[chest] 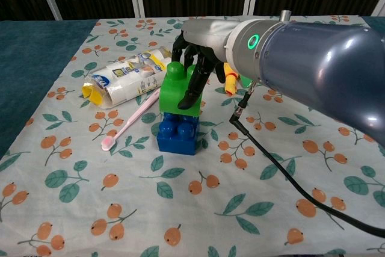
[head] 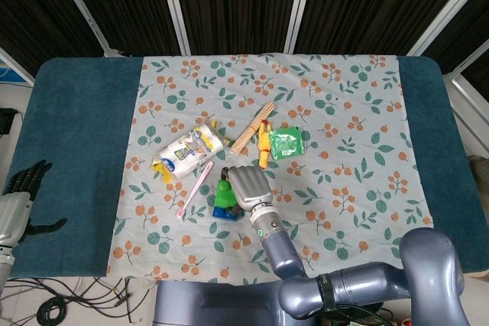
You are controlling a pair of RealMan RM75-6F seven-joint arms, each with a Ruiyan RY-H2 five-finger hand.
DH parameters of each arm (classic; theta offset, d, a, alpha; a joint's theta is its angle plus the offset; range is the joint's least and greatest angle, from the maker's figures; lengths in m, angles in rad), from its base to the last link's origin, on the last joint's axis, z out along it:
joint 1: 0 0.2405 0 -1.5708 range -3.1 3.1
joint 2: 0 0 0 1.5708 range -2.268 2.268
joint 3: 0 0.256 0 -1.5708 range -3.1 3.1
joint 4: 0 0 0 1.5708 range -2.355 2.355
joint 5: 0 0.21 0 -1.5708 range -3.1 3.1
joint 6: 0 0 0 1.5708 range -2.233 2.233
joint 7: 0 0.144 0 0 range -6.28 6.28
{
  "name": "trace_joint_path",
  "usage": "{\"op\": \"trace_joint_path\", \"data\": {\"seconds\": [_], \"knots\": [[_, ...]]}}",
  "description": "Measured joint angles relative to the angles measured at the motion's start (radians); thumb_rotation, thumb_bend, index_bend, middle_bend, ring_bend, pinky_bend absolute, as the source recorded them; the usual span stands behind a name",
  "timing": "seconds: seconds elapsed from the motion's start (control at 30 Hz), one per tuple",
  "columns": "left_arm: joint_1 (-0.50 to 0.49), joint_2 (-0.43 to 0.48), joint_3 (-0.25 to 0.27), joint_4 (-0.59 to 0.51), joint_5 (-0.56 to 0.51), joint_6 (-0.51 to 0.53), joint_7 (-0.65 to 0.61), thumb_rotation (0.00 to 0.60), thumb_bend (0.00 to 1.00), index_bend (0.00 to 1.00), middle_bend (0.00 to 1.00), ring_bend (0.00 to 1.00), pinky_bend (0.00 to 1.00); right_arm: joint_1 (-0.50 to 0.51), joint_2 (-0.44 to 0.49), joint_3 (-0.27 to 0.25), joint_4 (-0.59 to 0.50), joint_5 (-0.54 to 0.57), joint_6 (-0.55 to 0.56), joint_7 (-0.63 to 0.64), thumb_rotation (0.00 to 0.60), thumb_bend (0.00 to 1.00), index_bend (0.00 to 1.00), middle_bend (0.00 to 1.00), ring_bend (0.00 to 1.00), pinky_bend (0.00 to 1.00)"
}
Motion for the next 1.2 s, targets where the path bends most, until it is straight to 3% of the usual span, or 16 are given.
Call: {"op": "trace_joint_path", "data": {"seconds": [1.2], "knots": [[-0.003,0.009,0.002,-0.002,0.001,-0.013,-0.03,0.6,0.0,0.0,0.0,0.0,0.0,0.028,-0.044,0.014,0.083,0.016,-0.013,-0.01,0.6,0.42,0.62,0.59,0.56,0.63]]}}
